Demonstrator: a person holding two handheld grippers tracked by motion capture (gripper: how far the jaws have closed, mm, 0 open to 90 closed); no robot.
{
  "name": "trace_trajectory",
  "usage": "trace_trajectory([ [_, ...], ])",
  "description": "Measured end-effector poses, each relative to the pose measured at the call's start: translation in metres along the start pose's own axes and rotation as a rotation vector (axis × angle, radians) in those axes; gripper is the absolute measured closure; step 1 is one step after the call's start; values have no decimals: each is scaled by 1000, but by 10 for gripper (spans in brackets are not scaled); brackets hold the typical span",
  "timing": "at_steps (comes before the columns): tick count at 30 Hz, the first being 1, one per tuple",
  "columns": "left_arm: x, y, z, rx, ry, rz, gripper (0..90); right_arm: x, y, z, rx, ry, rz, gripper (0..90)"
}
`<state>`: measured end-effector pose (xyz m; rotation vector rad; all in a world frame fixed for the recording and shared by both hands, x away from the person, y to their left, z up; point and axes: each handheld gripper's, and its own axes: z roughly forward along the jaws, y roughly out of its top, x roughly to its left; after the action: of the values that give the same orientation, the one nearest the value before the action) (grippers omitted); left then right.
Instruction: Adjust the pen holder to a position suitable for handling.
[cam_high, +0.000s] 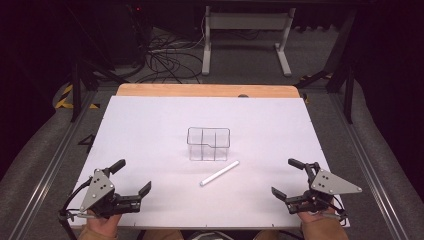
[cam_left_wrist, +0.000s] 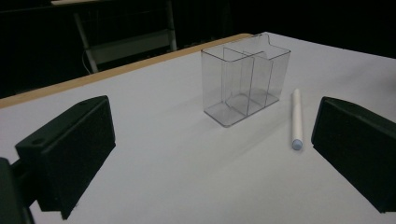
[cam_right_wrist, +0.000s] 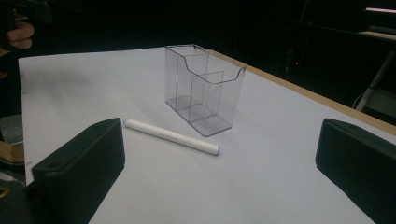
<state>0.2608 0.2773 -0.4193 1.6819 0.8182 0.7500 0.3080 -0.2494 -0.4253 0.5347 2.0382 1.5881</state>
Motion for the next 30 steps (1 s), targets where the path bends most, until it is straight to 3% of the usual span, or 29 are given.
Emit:
trace_trajectory([
  [17, -2, 8, 0, 10, -27, -19, 3, 1, 0, 0, -4, 13, 13, 17],
  [20, -2, 9, -1, 6, -32, -8, 3, 1, 0, 0, -6, 9, 9, 17],
  [25, -4, 14, 1, 38, -31, 2, 11, 1, -1, 0, -4, 12, 13, 17],
  [30, -8, 20, 6, 53, -67, -4, 16, 1, -2, 0, 1, 13, 13, 18],
])
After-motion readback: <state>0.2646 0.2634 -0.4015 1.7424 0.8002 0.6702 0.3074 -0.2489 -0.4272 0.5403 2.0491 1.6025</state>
